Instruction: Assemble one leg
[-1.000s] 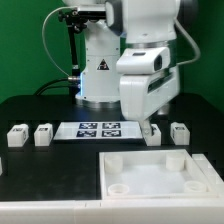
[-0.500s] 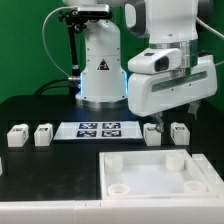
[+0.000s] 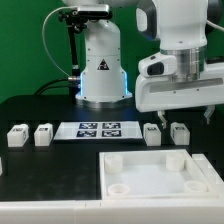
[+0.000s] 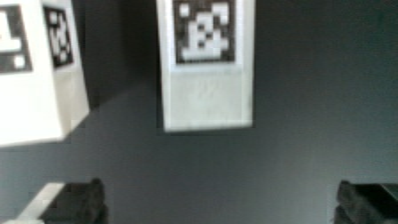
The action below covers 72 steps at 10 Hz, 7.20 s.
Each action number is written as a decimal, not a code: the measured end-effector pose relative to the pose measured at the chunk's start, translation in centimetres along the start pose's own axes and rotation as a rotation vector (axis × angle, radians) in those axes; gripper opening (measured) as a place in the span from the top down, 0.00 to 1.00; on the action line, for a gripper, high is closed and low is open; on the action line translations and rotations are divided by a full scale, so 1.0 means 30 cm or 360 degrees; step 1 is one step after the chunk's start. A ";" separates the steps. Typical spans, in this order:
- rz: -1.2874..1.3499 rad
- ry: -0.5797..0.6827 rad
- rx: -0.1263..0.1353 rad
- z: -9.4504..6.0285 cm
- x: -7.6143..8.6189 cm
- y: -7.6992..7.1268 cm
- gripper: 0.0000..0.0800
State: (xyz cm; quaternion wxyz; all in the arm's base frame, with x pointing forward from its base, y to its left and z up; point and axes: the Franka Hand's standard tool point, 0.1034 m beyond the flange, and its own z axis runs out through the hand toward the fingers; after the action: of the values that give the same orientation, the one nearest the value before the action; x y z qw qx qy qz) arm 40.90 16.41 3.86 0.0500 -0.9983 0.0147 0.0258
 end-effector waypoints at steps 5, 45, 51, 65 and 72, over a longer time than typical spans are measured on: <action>0.0019 -0.0743 -0.0088 0.000 -0.043 0.009 0.19; -0.0316 0.0987 0.0005 -0.417 0.699 0.150 0.63; -0.0295 0.0957 0.0034 -0.234 0.735 0.128 0.63; -0.0288 0.1011 0.0031 -0.166 0.697 0.128 0.20; -0.0162 0.0812 0.0074 -0.271 0.764 0.112 0.19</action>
Offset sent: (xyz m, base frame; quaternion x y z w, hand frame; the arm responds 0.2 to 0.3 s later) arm 0.0000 0.0000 0.0000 0.0000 -0.2667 0.0000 0.9638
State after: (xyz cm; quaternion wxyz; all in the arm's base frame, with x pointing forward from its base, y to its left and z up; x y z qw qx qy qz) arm 64.08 11.62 10.40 0.0690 -0.9705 -0.0229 -0.2297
